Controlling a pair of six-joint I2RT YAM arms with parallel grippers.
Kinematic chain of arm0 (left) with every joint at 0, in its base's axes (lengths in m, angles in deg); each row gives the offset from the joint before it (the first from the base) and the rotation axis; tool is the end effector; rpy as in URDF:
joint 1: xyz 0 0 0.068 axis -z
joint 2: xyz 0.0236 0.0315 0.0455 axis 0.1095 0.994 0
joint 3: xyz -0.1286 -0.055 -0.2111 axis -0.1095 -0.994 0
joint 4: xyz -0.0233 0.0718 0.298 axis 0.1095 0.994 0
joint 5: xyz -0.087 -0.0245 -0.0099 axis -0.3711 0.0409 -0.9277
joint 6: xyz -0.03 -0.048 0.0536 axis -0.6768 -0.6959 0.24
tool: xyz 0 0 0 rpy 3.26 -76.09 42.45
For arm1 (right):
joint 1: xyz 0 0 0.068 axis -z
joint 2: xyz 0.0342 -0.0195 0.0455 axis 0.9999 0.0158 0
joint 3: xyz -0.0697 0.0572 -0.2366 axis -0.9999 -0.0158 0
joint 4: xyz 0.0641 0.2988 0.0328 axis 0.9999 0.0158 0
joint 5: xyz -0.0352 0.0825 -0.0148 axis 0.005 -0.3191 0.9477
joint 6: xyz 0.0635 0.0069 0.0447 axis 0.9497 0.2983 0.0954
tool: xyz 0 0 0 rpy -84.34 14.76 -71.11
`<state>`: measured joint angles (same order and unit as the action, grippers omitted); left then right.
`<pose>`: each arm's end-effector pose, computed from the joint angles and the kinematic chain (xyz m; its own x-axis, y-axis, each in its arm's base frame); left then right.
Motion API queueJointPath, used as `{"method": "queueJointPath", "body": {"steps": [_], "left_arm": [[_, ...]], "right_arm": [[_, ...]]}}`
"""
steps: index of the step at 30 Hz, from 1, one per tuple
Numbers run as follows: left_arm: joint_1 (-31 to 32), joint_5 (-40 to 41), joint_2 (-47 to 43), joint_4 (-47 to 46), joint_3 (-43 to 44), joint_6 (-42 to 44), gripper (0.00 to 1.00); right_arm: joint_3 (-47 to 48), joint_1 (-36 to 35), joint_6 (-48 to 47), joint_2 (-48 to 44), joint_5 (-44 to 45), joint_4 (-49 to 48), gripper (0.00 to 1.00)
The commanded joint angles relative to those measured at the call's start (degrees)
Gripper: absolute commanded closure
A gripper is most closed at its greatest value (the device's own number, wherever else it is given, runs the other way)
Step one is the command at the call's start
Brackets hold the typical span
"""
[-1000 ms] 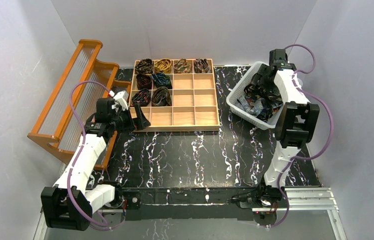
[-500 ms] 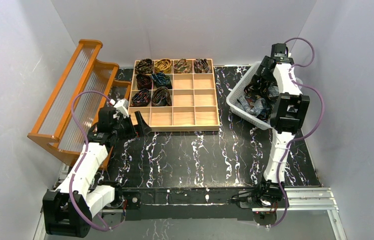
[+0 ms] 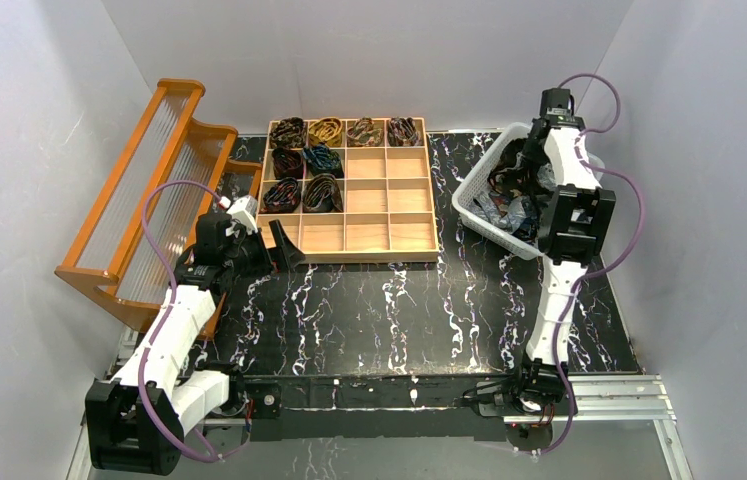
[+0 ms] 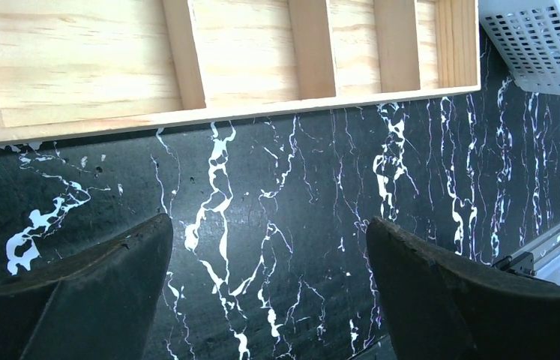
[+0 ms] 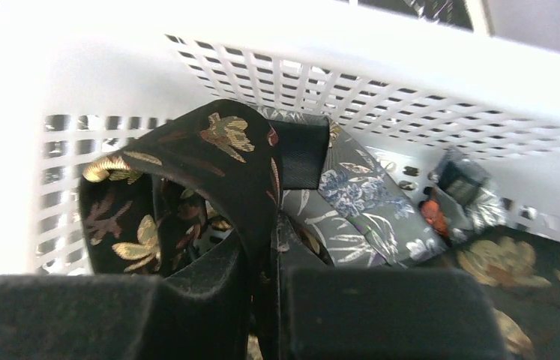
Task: Roll the ties
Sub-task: Pick up the tie from the bin, then place the tie at the center of the board.
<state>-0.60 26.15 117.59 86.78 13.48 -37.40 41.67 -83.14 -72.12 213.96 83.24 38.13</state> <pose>0.2951 -0.0564 0.2035 -0.6572 -0.2651 -0.7055 0.2062 0.8372 -0.5066 0.5870 -0.0735 0.1793 -0.6686 0.3237 -0.6695 0.4078 0.9125 0.0339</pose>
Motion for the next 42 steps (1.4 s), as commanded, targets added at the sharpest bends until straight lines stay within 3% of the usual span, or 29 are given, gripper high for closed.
{"method": "queueJointPath", "body": {"steps": [1,7,17,25,30,37,42], "left_arm": [[-0.3,-1.5,-1.2,-0.7,-0.8,-0.1,0.02],[-0.3,-1.4,-1.6,-0.8,-0.9,-0.2,0.02],[-0.3,-1.9,-0.9,-0.8,-0.8,-0.1,0.02],[-0.3,-1.3,-0.8,-0.6,-0.5,-0.4,0.02],[-0.3,-0.8,-0.9,-0.4,-0.5,-0.5,0.02],[-0.3,0.6,-1.4,-0.6,-0.7,-1.6,0.02],[-0.3,3.2,-3.7,-1.8,-3.1,-5.2,0.02]], "right_arm": [[0.7,-0.2,-1.4,-10.5,2.2,-1.2,0.86],[-7.0,-0.3,2.2,-21.1,-3.5,-1.2,0.87],[-21.7,-1.4,10.8,-43.1,-33.5,-10.1,0.97],[-30.2,-10.1,10.5,-56.4,-50.0,-16.0,0.97],[-28.7,-12.4,10.9,-58.8,-51.8,-15.4,0.96],[-23.3,-15.7,17.5,-57.7,-66.9,-23.3,0.96],[-29.6,-21.3,22.0,-59.0,-67.4,-26.7,0.96]]}}
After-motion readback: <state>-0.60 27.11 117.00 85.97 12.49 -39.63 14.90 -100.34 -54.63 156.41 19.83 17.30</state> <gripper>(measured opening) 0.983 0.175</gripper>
